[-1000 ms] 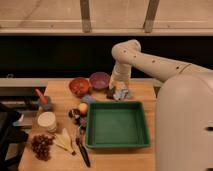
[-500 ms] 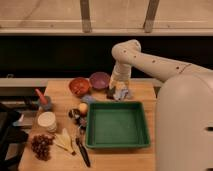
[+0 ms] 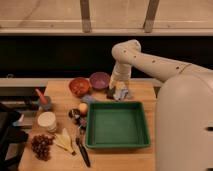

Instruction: Place pepper in paper cup

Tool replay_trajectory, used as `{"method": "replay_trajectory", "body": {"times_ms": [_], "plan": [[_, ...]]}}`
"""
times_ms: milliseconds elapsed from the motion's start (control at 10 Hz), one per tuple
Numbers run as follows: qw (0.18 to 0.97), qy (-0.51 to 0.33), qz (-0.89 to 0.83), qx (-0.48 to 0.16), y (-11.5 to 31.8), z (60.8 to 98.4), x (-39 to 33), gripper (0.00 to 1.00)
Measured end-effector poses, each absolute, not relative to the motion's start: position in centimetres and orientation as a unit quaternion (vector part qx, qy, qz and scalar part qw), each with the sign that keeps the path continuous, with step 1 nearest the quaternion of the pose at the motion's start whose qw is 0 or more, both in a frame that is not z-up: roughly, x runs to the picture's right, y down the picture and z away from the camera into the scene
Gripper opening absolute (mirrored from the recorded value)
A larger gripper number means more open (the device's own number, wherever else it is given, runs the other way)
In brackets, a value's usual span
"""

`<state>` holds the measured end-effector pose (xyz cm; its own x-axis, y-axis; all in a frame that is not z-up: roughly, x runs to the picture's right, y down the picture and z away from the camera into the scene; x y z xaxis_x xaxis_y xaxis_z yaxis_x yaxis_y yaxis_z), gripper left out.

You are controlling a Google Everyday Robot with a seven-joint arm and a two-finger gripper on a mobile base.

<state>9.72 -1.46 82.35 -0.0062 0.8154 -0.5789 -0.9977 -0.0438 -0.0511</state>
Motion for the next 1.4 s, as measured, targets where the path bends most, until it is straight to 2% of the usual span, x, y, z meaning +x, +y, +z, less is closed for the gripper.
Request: {"method": "replay_trajectory", "body": {"times_ms": [1000,1400], "plan": [[0.667,0.196,0.681,-0.233,-1.4,82.4,9.8,0.65],[0.729,0.173,0.635,-0.187,-3.8,81.9,5.7,0.65]]}}
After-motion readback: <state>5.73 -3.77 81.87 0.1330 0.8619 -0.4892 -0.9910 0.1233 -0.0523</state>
